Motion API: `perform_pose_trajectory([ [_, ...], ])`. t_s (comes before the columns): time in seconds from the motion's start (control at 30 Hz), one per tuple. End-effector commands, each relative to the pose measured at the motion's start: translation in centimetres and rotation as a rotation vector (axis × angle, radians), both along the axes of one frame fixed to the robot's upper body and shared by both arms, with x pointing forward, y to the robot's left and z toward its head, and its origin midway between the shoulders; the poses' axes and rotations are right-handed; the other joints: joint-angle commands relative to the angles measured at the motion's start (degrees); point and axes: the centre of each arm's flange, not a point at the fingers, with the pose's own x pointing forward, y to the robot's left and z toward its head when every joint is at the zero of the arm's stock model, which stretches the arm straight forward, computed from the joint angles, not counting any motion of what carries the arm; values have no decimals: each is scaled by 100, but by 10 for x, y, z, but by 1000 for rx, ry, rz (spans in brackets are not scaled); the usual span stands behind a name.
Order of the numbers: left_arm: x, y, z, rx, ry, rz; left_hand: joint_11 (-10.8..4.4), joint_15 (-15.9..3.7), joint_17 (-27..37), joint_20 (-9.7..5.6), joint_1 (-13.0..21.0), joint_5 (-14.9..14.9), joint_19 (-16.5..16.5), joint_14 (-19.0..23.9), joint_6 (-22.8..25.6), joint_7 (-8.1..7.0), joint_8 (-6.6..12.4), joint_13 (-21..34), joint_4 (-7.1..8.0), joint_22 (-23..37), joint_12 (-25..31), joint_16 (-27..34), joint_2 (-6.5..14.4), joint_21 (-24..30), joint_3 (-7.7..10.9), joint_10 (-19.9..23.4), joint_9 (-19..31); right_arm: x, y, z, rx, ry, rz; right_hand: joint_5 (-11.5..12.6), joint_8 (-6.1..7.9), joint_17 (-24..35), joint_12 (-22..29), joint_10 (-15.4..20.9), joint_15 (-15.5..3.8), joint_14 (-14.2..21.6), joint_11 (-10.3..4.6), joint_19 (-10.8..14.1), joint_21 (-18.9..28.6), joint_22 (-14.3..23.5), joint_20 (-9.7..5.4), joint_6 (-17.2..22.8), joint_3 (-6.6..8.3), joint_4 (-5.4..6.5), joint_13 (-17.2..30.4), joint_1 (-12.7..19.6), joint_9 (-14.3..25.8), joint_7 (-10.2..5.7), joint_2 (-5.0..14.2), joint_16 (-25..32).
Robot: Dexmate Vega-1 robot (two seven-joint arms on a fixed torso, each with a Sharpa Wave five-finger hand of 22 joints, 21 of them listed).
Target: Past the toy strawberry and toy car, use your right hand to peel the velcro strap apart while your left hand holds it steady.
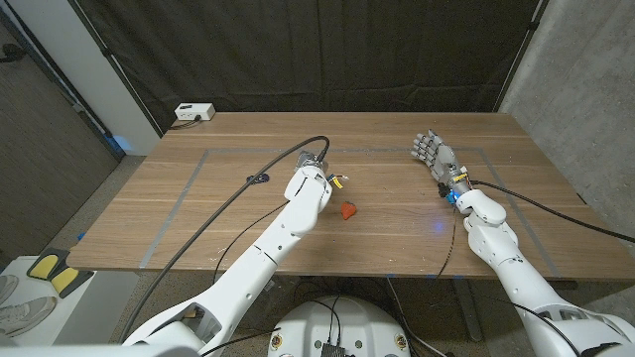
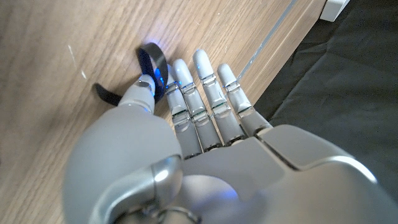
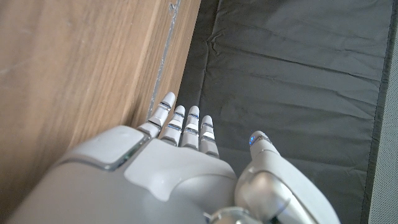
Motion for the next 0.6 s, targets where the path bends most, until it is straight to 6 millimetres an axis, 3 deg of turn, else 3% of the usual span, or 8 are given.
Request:
perform_pose_trajectory([
  [0.03,2,-1,3,7,-14,-2,3,-675,58,-22,280,-68,93,179,244,20,100,62,-47,11,117,71,133,113,129,193,69,3,-1,0,2,9,-3,21,-4,0,7,29,-12,45,-19,18,-4,26,27,24,22,29,31,-26,5,-6,22,-21],
  [0.2,-1,1,2,-4,-57,-5,-61,-678,83,-31,673,-240,239,504,532,18,212,119,-77,1,260,85,416,315,350,496,159,3,0,2,-4,7,0,21,-5,-1,4,27,-13,45,-25,19,-18,27,30,23,24,26,31,-23,5,-3,18,-24],
  [0.6,-16,7,-1,-60,-303,-65,-181,-685,114,-13,775,-303,357,694,452,16,177,288,-21,-10,339,25,478,522,394,506,239,-1,2,3,-17,10,-2,23,-3,-6,6,42,-13,43,2,23,-44,28,28,31,36,13,32,-6,5,-4,20,-31],
])
